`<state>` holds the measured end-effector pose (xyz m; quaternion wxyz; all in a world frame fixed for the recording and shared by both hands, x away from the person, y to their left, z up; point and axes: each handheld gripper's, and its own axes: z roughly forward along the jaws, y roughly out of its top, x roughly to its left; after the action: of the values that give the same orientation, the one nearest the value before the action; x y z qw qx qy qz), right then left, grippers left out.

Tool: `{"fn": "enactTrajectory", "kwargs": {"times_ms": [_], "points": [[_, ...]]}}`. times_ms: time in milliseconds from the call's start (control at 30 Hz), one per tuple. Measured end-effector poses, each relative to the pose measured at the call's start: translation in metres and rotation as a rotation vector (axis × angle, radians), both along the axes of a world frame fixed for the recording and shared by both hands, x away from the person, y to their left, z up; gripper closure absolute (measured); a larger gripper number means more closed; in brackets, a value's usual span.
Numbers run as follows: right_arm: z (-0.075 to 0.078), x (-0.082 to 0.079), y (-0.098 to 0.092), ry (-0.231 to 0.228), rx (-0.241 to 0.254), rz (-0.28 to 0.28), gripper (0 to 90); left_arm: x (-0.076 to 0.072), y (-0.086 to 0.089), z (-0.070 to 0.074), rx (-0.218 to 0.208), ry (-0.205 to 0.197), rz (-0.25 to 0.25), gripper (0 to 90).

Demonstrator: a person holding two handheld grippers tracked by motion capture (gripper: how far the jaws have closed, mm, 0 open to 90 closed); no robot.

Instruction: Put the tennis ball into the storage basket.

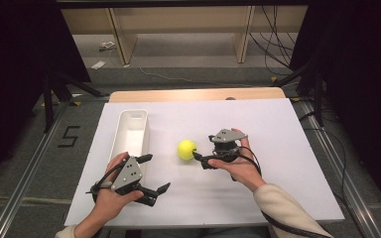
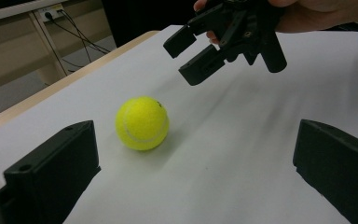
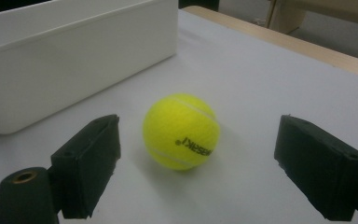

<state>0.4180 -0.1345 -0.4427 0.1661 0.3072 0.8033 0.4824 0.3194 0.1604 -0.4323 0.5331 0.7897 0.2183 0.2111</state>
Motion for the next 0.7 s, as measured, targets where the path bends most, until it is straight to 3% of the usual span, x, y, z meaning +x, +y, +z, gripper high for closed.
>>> {"fn": "enactTrajectory", "kwargs": {"times_ms": [333,700], "points": [[-0.008,0.014,0.016,0.023,-0.005,-0.006,14.9,0.0,0.0,0.001,-0.003,-0.001,-0.001,0.0],[-0.019,0.025,0.034,0.023,-0.048,0.01,14.6,0.0,0.001,0.001,-0.001,-0.001,-0.001,0.0]]}}
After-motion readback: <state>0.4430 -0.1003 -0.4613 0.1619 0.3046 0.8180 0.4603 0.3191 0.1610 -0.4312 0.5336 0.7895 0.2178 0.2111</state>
